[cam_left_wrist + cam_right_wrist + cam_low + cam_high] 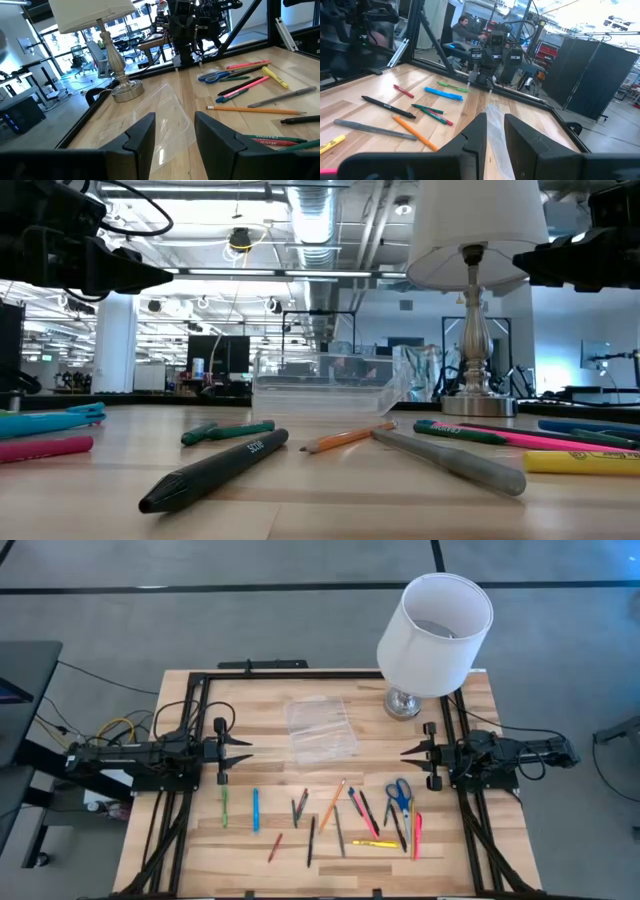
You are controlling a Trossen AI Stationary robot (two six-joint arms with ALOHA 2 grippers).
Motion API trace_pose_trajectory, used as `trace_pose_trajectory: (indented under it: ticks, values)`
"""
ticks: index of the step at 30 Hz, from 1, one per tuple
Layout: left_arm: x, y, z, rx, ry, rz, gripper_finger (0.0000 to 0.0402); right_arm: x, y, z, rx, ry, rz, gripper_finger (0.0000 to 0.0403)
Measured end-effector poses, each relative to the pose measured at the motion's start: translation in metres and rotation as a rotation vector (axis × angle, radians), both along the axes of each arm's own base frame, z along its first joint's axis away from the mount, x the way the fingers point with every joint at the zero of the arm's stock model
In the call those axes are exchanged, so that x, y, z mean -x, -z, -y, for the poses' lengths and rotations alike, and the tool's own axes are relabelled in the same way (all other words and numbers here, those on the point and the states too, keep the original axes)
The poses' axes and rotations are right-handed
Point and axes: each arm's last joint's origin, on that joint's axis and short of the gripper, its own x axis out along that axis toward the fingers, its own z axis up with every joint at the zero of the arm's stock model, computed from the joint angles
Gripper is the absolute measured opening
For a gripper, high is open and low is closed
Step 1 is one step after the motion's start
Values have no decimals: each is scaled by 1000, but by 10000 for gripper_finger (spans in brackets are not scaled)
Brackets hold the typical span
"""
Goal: Pick & place school supplies into a supply box
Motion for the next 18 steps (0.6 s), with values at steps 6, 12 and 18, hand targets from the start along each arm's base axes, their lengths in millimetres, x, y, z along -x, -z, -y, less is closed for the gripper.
trace_pose_trajectory:
  ticks: [6, 12, 18]
  values:
    - [0, 0, 0, 1, 0, 0, 132, 0, 0, 0, 0, 0, 0, 63]
    - [0, 0, 0, 4, 0, 0, 132, 0, 0, 0, 0, 0, 0, 63]
    - [0, 0, 0, 5, 0, 1, 132, 0, 0, 0, 0, 0, 0, 63]
